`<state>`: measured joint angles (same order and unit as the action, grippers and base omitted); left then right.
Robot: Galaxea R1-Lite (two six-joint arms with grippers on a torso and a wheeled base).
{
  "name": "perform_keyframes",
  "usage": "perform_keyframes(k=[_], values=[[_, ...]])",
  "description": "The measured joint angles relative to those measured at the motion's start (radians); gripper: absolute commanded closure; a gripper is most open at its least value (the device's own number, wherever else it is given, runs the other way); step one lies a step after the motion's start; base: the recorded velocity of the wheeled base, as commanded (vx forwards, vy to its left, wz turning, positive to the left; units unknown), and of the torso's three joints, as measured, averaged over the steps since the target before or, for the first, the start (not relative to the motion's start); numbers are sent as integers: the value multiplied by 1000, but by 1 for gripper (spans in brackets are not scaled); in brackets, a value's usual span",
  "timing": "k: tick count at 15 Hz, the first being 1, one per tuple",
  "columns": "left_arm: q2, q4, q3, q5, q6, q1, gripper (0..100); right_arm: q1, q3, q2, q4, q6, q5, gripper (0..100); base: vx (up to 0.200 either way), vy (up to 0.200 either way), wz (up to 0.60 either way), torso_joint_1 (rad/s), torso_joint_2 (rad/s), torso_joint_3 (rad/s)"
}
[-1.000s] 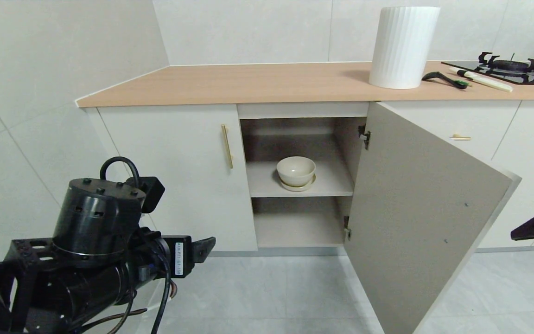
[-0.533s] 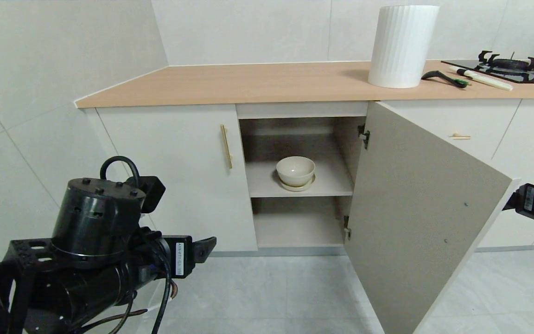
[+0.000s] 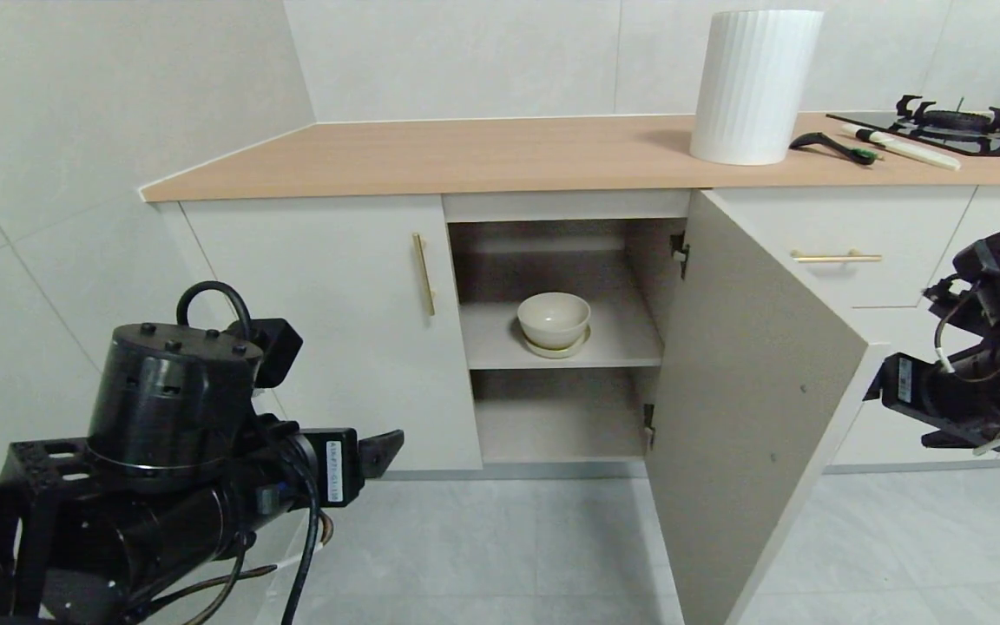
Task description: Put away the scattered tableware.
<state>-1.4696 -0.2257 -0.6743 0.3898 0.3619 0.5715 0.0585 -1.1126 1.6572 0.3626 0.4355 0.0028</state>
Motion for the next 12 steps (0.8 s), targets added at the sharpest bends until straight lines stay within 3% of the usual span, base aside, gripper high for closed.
perform_keyframes(k=[5, 9, 12], values=[[24, -29, 7, 1, -3, -3, 0, 242, -16, 101, -170, -5, 14, 0, 0, 0, 0, 0, 0, 0], [36, -28, 9, 1, -8, -1, 0, 327, -27, 199, -287, 14, 18, 0, 0, 0, 0, 0, 0, 0], [38, -27, 20, 1, -35, 1, 0, 356, -23, 260, -428, 123, 9, 0, 0, 0, 0, 0, 0, 0]])
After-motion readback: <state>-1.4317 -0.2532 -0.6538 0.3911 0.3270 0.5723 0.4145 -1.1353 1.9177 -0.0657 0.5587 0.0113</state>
